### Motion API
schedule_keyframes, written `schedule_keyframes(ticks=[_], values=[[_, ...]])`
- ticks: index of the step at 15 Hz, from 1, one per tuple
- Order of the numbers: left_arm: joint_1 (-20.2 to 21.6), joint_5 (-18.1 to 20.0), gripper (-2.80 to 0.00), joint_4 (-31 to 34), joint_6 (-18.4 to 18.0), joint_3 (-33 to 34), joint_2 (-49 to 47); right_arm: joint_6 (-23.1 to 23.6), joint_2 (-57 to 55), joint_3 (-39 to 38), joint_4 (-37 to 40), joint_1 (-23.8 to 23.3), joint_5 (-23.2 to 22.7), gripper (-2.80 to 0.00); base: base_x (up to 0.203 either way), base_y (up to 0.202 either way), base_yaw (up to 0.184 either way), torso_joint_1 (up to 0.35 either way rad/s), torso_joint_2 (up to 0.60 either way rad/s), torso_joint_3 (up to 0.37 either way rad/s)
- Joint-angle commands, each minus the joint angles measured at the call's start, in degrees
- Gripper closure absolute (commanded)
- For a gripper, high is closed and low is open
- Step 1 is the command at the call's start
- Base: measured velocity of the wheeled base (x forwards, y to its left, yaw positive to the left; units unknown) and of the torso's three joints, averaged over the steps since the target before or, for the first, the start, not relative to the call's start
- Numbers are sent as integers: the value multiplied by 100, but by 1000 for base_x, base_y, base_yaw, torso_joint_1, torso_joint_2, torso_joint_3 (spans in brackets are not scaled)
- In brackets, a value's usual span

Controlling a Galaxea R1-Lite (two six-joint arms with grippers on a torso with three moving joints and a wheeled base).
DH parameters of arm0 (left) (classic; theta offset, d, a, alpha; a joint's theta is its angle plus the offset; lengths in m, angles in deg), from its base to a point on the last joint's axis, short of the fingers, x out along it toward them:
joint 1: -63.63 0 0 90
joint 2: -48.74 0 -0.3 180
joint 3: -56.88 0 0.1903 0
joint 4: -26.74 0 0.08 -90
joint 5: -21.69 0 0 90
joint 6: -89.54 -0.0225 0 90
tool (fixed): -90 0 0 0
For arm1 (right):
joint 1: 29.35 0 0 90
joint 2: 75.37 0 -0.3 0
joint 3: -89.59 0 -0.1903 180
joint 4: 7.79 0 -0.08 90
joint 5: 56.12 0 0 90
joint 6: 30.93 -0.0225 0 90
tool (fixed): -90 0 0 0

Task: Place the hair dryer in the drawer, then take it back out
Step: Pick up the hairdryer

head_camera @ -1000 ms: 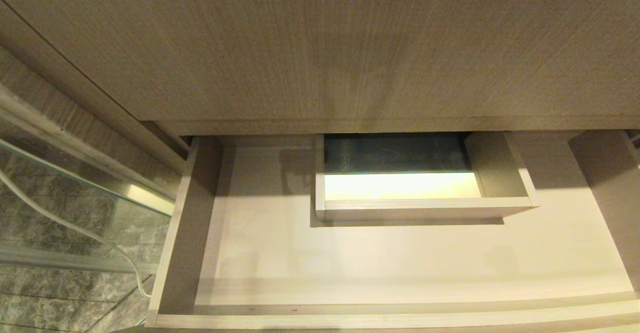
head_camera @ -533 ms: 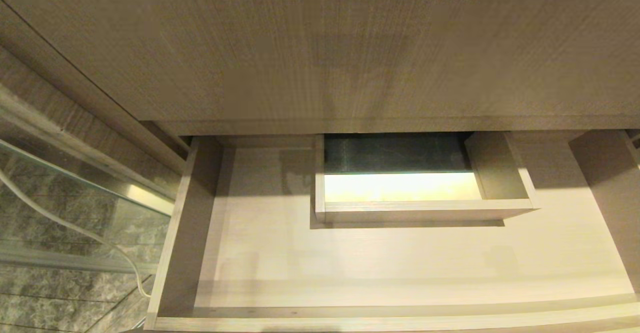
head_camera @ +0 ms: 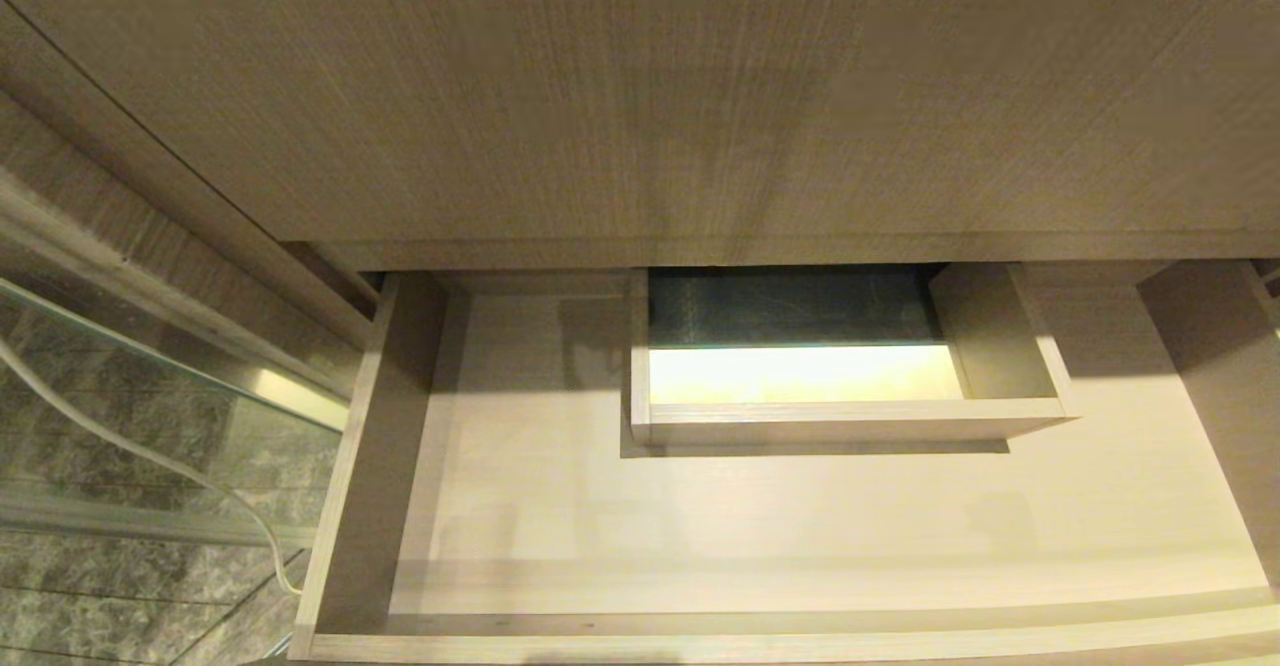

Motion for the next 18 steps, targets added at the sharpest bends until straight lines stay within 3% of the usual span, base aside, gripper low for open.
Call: schedule_keyframes(ticks=[1,8,13,18], values=[[0,0,0,-1,0,2,9,-2,-8,0,-4,5,-4,0,0,0,0,0,0,0],[0,0,0,0,6,-4,0,-11,-12,0,-6,1,5,0,0,0,0,62,-48,-11],[0,0,0,0,0,-3,9,-11,-12,0,3,0,5,0,6,-12,148,250,-298,-200],[0,0,0,1,0,0,4,-2,-7,0,4,6,5,0,1,-4,78,47,-249,-50]])
